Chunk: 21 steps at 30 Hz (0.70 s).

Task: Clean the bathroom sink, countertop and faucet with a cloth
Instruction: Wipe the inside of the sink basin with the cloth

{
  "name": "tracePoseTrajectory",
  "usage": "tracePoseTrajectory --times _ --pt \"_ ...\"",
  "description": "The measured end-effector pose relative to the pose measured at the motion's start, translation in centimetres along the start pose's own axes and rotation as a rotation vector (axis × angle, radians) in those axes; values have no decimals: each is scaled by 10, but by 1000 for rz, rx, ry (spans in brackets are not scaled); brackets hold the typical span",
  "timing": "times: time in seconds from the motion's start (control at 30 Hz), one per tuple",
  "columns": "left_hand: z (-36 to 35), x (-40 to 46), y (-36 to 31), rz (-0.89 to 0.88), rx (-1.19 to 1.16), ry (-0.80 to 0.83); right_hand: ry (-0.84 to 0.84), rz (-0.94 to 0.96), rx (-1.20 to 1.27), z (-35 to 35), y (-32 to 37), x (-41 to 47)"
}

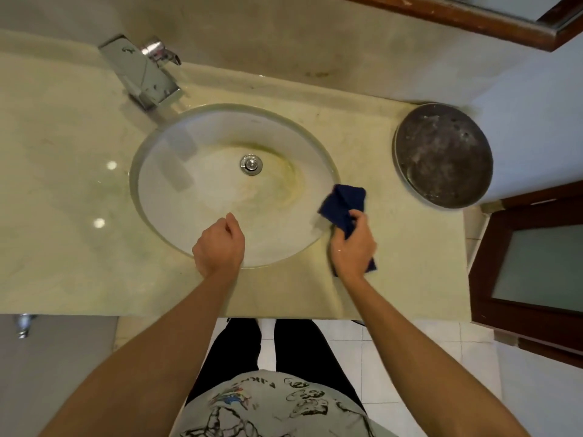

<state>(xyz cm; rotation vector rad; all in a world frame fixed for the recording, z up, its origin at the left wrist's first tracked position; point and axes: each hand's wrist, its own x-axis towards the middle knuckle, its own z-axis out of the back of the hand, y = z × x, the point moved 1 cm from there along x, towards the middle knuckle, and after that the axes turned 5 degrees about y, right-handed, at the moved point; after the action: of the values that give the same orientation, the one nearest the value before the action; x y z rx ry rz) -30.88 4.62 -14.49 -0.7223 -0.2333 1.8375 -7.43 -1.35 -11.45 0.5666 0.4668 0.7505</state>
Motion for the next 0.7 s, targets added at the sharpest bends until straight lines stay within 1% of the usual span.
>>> tracePoseTrajectory --times 0.07,0.1,0.13,0.2,0.27,0.37,0.43,0.5,0.53,0.6,0.7 --pt "0 1 0 2 7 7 155 64 114 -22 32 3" --pt "2 1 -2 8 1 14 246 33 236 -27 47 9" --pt "3 1 -1 21 -16 25 331 -62 403 -29 61 16" --pt "5 1 2 63 -106 64 454 -310 746 -25 77 27" --pt "10 3 -4 78 -331 140 566 -466 1011 -12 85 29" --pt "20 7 -43 38 -677 339 662 -520 1307 11 84 36" --pt "25 6 -81 -3 -806 542 692 -523 1389 22 79 42" --pt "25 -1 -113 -41 -838 746 694 -526 1385 29 74 47" --pt "24 -7 -124 -46 -819 819 684 -527 1359 31 69 50" --pt "18 -16 -138 -24 -790 882 661 -524 1289 36 57 58" --pt "14 -23 -153 5 -786 863 668 -462 1169 45 37 72"
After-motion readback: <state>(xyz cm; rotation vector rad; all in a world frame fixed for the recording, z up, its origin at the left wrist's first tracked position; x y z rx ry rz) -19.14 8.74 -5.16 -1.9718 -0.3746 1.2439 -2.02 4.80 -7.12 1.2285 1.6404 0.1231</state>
